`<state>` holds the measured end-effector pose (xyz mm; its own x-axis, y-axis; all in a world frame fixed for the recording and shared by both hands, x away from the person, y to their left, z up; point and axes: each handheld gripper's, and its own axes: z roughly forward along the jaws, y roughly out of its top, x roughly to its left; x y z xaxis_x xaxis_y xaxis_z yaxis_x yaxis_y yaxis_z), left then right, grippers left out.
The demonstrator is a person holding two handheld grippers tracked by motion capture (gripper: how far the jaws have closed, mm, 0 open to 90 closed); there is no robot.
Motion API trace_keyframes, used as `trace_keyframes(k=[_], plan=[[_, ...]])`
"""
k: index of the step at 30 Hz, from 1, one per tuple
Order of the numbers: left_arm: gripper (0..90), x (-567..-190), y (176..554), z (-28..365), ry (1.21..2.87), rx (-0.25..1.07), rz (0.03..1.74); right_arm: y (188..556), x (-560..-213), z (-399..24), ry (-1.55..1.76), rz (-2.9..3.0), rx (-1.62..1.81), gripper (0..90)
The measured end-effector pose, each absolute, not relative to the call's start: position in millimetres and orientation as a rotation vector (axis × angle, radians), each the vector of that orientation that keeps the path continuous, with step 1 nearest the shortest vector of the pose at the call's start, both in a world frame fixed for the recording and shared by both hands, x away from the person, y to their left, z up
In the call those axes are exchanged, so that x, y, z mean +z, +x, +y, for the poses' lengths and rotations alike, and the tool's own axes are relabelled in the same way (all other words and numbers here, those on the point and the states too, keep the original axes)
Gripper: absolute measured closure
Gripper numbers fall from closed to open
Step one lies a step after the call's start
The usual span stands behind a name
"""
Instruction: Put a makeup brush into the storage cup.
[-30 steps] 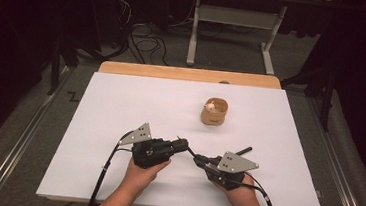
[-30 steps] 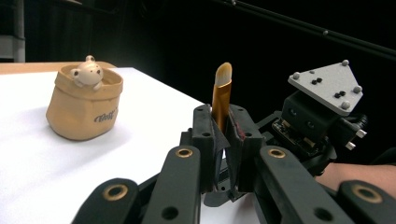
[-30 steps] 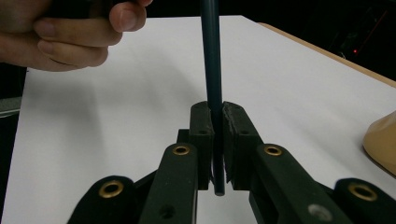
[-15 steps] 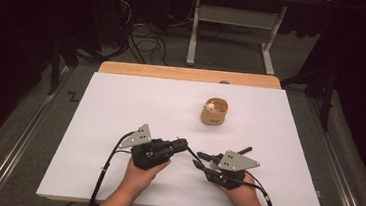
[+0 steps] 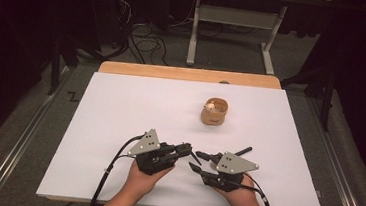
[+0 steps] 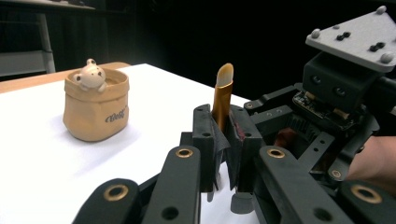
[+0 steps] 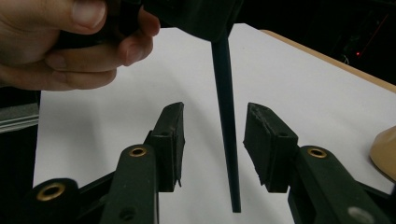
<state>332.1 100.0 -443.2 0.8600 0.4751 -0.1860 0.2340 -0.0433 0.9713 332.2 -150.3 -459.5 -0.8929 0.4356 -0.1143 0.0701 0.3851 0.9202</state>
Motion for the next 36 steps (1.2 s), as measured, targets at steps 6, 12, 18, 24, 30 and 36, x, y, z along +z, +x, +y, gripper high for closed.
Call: trace_keyframes(k=[6,12,18,24,30,36], plan=[[83.4,-443.7,329.8,95.0,1.648,0.211,0.549,330.1,-457.5,-147.6,0.421,2.291,1.512,63.3],[83.3,-444.4,328.1,90.2,1.669,0.215,0.534,327.7,-453.1,-143.5,0.403,2.274,1.485,66.2],[83.3,-445.0,327.9,89.5,1.678,0.219,0.534,328.3,-452.4,-144.8,0.415,2.275,1.471,70.8],[83.3,-446.5,327.9,87.5,1.686,0.212,0.531,327.7,-452.6,-144.3,0.407,2.286,1.453,75.9],[83.3,-446.6,328.3,87.6,1.686,0.205,0.53,327.9,-451.7,-144.7,0.404,2.289,1.453,81.8],[82.9,-445.5,327.3,87.5,1.682,0.202,0.525,327.9,-450.0,-145.5,0.395,2.298,1.455,84.4]])
